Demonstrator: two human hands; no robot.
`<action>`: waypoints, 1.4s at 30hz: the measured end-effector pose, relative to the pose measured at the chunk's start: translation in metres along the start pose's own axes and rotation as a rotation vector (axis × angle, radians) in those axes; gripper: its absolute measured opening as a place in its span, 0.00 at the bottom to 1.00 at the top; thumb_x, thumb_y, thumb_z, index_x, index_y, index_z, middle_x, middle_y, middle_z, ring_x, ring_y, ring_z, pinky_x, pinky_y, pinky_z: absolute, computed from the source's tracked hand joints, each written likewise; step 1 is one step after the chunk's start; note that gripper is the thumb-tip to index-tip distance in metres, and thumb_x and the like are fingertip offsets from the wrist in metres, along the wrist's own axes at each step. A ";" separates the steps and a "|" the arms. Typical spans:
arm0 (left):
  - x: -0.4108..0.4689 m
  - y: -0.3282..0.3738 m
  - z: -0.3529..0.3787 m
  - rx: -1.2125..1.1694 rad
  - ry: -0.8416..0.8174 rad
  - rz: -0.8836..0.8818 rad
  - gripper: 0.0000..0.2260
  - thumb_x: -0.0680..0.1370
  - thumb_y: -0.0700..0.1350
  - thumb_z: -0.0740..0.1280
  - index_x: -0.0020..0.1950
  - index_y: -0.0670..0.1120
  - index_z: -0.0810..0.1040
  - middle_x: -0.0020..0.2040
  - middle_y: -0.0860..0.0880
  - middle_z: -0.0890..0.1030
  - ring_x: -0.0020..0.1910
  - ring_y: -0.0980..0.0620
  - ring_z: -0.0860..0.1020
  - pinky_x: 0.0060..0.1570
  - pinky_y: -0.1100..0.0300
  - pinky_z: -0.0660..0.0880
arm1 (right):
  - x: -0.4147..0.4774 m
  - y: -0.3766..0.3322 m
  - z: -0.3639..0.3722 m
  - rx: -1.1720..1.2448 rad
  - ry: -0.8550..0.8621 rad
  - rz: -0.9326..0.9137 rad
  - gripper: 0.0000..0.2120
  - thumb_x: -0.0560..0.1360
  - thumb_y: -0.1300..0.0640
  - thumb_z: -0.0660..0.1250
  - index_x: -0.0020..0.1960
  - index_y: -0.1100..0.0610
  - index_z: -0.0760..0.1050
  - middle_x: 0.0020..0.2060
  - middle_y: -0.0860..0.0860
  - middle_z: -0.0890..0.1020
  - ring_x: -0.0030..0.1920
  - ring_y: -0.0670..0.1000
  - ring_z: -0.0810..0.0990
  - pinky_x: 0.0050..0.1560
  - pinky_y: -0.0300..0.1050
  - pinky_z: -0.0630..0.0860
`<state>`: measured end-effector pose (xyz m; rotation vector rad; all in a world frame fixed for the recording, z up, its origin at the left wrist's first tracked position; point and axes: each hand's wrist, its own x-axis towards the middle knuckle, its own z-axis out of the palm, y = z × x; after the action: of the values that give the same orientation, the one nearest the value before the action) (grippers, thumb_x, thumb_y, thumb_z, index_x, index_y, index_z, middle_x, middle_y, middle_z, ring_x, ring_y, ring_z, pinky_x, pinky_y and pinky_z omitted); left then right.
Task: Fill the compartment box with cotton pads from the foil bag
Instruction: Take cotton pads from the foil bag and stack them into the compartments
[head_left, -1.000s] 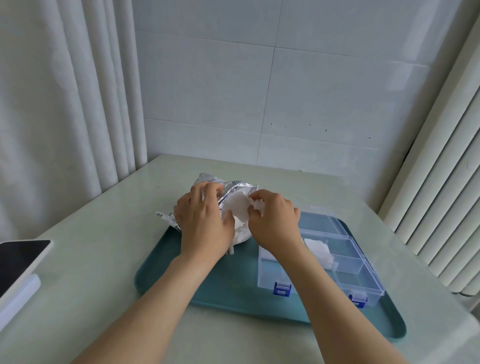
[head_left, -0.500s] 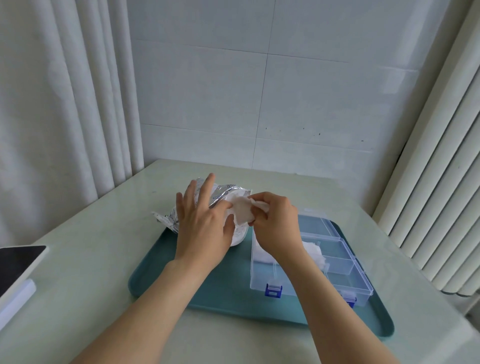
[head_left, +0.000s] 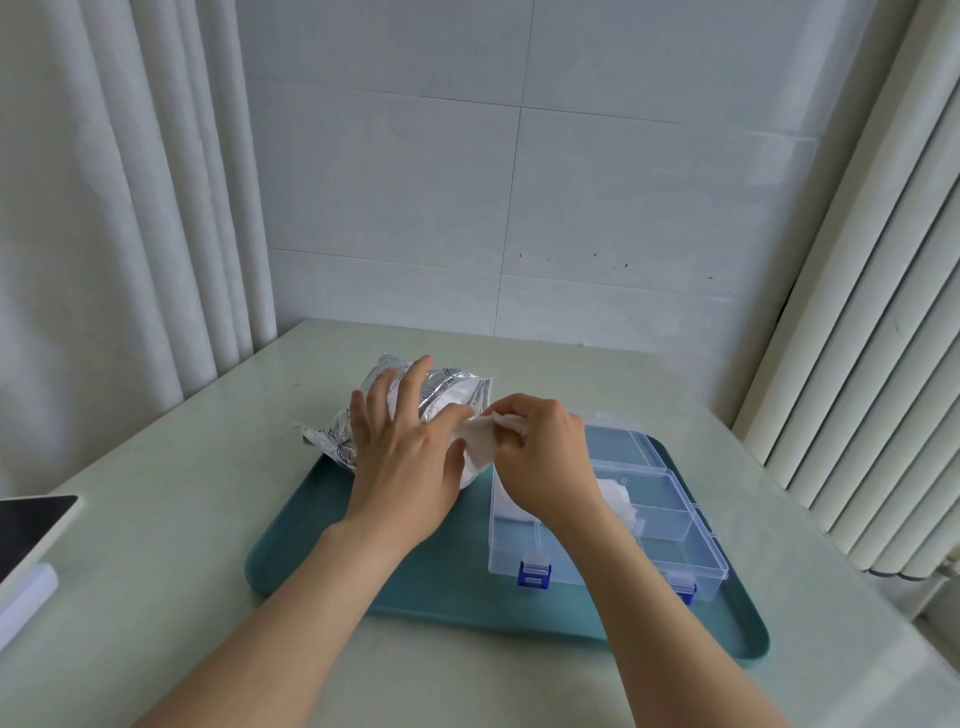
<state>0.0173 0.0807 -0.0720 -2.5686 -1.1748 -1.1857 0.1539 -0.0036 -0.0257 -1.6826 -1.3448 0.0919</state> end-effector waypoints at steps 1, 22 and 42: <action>-0.001 -0.001 0.001 0.008 -0.020 -0.015 0.13 0.77 0.45 0.74 0.61 0.55 0.83 0.83 0.44 0.59 0.80 0.33 0.57 0.75 0.25 0.55 | 0.000 0.000 0.001 -0.004 0.003 -0.008 0.12 0.76 0.67 0.64 0.48 0.58 0.85 0.37 0.45 0.83 0.40 0.43 0.79 0.39 0.28 0.72; 0.000 0.012 -0.007 0.029 -0.045 -0.102 0.17 0.76 0.58 0.76 0.64 0.60 0.83 0.86 0.45 0.54 0.82 0.31 0.50 0.74 0.24 0.47 | 0.003 0.005 -0.004 0.269 0.172 0.140 0.13 0.78 0.64 0.62 0.49 0.51 0.82 0.37 0.47 0.85 0.41 0.54 0.84 0.37 0.44 0.76; 0.008 0.042 -0.037 -1.090 0.023 -0.313 0.08 0.83 0.48 0.71 0.58 0.44 0.83 0.49 0.47 0.87 0.49 0.51 0.86 0.52 0.49 0.83 | -0.009 -0.018 -0.018 0.730 -0.060 0.054 0.06 0.82 0.64 0.65 0.53 0.62 0.81 0.38 0.59 0.84 0.37 0.54 0.82 0.42 0.48 0.80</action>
<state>0.0258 0.0423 -0.0307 -3.0471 -1.1327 -2.4674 0.1478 -0.0228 -0.0073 -1.0962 -1.1156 0.5948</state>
